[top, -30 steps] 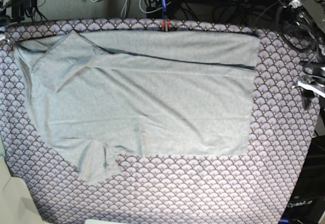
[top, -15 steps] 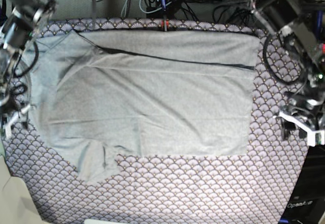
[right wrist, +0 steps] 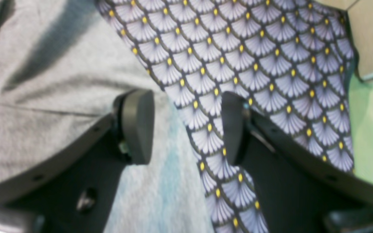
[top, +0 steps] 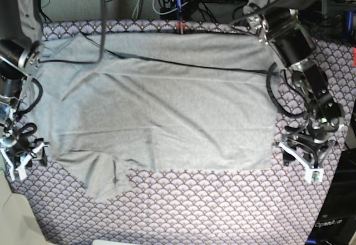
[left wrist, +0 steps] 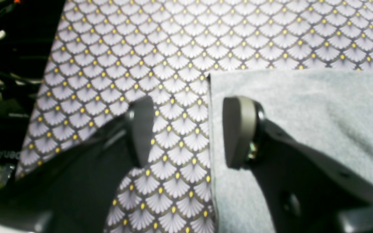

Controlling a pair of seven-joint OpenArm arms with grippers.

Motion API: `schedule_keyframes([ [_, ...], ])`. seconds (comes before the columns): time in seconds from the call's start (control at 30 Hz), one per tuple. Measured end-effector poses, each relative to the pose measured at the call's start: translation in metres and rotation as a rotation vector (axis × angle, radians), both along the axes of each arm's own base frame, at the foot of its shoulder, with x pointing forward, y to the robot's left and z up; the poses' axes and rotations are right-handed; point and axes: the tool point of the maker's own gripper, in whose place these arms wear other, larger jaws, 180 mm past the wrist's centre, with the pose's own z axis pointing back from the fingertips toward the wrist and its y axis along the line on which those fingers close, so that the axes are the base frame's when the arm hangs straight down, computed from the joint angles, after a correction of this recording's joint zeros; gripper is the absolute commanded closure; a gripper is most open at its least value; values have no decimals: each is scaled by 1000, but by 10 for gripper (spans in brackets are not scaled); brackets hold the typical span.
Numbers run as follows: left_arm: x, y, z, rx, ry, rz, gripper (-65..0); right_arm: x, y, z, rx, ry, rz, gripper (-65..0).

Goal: Fold the T-shirt properly
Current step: 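Release the shirt and move both grippers to its side edges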

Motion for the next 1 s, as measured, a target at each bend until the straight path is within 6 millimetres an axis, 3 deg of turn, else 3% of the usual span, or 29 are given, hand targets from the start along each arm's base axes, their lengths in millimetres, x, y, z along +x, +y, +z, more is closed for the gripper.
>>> schedule_keyframes([
  [0.17, 0, 0, 2, 2, -14, -1, -332, -8, 12, -25, 46, 42, 19, -340],
  [0.43, -28, 7, -7, 48, 10, 12, -332, -27, 14, -49, 120, 22, 1, -340],
  [0.53, -30, 8, 8, 65, -38, 12, -332, -28, 17, -54, 145, 18, -4, -340],
  [0.77, -49, 8, 2, 95, -16, 20, -332, -30, 22, -58, 162, 12, -4, -333],
  [0.83, -48, 7, 5, 99, -23, 16, -332, -30, 23, -58, 163, 12, -3, -301],
  [1.0, -48, 5, 4, 90, -22, 14, -332, -29, 30, -60, 172, 15, 6, -112],
])
